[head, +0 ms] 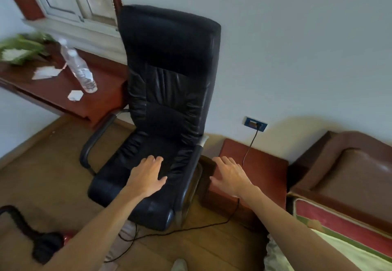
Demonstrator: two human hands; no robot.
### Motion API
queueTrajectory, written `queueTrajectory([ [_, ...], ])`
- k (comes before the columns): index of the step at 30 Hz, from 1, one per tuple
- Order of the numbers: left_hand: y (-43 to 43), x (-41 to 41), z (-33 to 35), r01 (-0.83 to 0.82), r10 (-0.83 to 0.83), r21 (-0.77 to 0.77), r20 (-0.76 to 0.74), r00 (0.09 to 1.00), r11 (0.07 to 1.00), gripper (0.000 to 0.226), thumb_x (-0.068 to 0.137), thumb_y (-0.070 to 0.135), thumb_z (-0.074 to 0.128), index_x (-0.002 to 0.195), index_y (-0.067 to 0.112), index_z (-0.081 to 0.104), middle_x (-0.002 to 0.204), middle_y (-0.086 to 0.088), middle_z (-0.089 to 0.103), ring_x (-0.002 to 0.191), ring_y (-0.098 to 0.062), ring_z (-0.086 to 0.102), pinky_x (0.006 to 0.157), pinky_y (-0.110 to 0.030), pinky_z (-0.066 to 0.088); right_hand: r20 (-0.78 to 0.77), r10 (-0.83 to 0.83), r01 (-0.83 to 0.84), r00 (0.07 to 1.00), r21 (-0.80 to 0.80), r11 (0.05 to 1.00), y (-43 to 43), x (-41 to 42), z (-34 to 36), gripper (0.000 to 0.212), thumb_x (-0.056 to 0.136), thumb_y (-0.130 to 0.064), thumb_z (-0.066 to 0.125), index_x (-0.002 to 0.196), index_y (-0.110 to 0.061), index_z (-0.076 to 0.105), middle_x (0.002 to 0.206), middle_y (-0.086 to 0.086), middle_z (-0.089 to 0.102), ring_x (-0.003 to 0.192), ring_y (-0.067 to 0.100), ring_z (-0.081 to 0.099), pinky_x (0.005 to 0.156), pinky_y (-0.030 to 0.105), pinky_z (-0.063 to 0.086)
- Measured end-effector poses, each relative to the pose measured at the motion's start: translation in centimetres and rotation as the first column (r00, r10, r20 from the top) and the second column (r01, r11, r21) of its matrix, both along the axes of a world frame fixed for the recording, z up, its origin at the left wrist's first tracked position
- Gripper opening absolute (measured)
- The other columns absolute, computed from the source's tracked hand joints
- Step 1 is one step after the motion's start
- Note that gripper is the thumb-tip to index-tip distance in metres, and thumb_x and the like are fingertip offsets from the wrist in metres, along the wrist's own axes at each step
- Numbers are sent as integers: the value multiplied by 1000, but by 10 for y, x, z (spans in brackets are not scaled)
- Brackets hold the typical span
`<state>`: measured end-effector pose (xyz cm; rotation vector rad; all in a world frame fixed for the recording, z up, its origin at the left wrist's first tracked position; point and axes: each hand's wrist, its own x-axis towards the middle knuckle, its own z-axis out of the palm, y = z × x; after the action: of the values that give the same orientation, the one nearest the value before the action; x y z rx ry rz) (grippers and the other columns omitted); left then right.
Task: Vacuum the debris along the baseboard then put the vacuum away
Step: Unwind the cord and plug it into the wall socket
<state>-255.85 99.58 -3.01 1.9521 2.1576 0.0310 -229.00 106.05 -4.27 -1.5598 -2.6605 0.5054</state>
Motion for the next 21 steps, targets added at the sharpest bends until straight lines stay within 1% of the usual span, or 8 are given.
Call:
queueTrajectory([
  [5, -58, -15, 7, -143, 143, 22, -23, 989, 990, 59, 89, 47, 61, 138, 20, 42, 128, 0, 52, 119, -19, 52, 84, -34, 54, -38, 138, -138, 990, -13, 990, -17, -23, 1, 65, 92, -47, 53, 147, -21, 31, 139, 3, 46, 128, 26, 41, 102, 44, 42],
  [8, -99, -22, 9, -232, 232, 20, -2, 973, 973, 59, 89, 45, 62, 139, 20, 41, 129, -1, 51, 121, -20, 51, 88, -35, 54, -52, 234, -235, 971, -15, 972, -32, -42, -3, 65, 92, -48, 53, 147, -20, 31, 135, 3, 47, 126, 26, 43, 100, 43, 43],
  [11, -144, -31, 10, -322, 322, 4, 4, 947, 947, 57, 90, 44, 60, 138, 19, 40, 130, -3, 51, 122, -22, 51, 89, -35, 52, -59, 329, -331, 943, -23, 944, -51, -66, -9, 66, 92, -49, 53, 147, -19, 31, 132, 1, 47, 125, 24, 43, 99, 41, 44],
  [14, -190, -44, 12, -422, 422, -13, -7, 907, 906, 56, 89, 44, 61, 136, 20, 41, 132, -4, 49, 122, -24, 51, 90, -39, 51, -74, 418, -421, 905, -33, 906, -73, -95, -13, 65, 92, -49, 53, 146, -19, 32, 133, 1, 47, 125, 23, 42, 99, 41, 44],
  [18, -245, -63, 16, -556, 550, -62, -91, 830, 829, 53, 88, 45, 58, 131, 18, 41, 128, -5, 51, 119, -26, 52, 83, -39, 50, -67, 535, -538, 842, -33, 842, -101, -133, -15, 64, 92, -49, 52, 145, -20, 32, 135, 0, 46, 125, 23, 42, 98, 41, 44],
  [21, -285, -74, 18, -651, 644, -75, -92, 759, 756, 55, 88, 46, 58, 134, 21, 41, 130, -4, 51, 117, -25, 54, 83, -38, 53, -57, 613, -615, 788, -31, 788, -122, -161, -13, 63, 92, -49, 53, 144, -19, 33, 132, 0, 48, 122, 23, 44, 95, 40, 45],
])
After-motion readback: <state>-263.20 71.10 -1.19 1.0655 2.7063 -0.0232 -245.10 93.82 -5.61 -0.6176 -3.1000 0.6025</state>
